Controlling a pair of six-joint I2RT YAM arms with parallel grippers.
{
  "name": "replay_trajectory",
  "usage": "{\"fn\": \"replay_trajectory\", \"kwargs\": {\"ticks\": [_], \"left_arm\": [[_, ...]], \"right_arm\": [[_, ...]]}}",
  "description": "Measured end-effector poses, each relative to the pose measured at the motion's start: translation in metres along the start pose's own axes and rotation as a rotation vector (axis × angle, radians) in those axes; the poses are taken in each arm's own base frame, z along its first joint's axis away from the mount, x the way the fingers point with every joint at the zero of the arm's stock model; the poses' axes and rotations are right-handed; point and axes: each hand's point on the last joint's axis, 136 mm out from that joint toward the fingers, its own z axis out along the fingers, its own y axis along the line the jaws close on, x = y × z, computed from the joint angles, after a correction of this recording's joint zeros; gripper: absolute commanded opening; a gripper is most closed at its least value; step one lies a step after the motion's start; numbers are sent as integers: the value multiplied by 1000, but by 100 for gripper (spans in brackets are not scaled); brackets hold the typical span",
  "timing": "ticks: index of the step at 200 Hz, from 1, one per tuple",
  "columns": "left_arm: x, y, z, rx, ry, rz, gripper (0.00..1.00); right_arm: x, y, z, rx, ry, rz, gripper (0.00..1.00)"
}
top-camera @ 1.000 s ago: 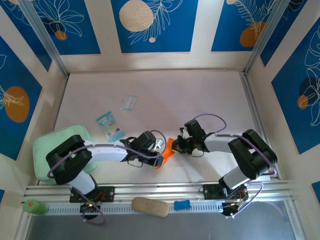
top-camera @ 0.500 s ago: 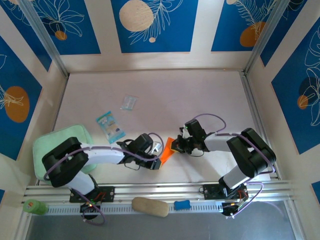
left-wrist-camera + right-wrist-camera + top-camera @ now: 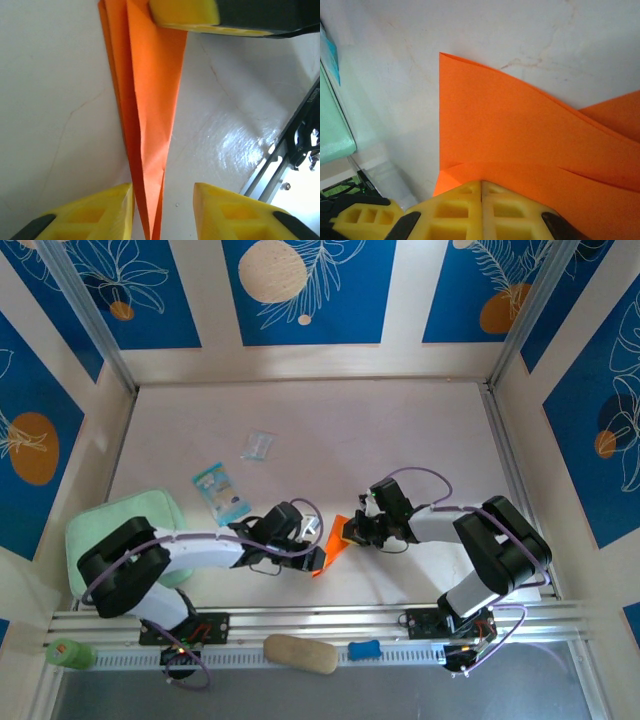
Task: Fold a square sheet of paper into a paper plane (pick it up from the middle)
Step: Perform the fifth fold on the wing at the bottom-center of the table.
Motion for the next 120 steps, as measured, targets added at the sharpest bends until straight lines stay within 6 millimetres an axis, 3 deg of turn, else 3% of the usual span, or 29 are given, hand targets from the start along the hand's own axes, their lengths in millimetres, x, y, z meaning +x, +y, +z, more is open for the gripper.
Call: {"fn": "replay_trajectory", "kwargs": {"ticks": [69, 120], "left_arm": [[4, 3, 4, 10, 7, -30, 3], [11, 9, 10, 25, 17, -40, 0]], "right_arm": [[0, 0, 0, 0, 0, 0, 5], [0, 1, 2, -13, 9, 2, 5]]}}
